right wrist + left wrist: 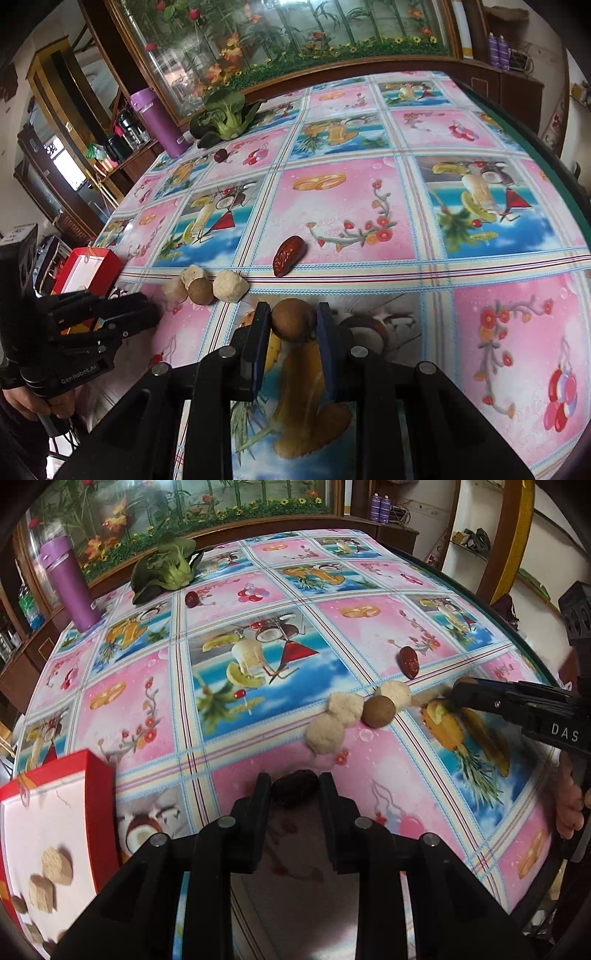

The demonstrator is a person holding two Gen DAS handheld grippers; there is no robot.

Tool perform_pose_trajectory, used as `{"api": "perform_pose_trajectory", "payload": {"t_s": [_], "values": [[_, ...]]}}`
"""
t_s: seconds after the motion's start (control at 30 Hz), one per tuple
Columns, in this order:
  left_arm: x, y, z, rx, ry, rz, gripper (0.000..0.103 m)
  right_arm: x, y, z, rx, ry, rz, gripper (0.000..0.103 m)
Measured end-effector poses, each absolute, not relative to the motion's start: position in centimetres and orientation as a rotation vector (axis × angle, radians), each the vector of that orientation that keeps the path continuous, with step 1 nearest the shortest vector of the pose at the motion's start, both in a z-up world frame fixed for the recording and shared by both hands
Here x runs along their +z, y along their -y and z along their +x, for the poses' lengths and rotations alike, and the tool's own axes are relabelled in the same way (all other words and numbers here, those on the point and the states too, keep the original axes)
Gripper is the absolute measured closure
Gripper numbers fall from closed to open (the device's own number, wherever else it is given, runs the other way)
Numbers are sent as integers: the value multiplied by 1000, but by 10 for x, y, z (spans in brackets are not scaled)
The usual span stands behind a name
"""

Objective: Organize fruits
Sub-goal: 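Grasp a brown kiwi with the right tool while the left grasps a red date, then carry the held kiwi and date over the red tray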

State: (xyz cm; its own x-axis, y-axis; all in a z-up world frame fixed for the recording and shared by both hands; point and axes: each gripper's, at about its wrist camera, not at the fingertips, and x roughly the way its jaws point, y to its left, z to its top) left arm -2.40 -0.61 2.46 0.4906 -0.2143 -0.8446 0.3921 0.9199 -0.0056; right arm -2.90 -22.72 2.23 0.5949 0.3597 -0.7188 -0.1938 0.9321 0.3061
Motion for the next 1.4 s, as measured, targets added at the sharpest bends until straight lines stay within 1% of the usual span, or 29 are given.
{"api": "perform_pose_trajectory", "payload": {"t_s": [0.2,0.33,0.6,0.73,0.93,1.13,1.27,1.4], "values": [[40,-12,-55,-361,-952,129,75,31,220,-49,367,-875,215,79],[60,-35,-82,-325,-894,75,75,43,192,-57,425,-859,192,79],[90,-118,-128,-105,-788,13,75,65,100,-72,625,-827,99,79],[94,-162,-144,4,-765,-36,75,77,53,-76,711,-794,68,79],[95,-199,-157,128,-728,-71,75,90,-5,-71,801,-775,63,79],[95,-222,-163,203,-700,-81,75,86,-45,-71,838,-794,54,79],[86,-227,-163,206,-723,-90,75,73,-57,-71,780,-789,8,79],[74,-219,-158,181,-760,-77,75,51,-60,-63,746,-847,10,79]]}}
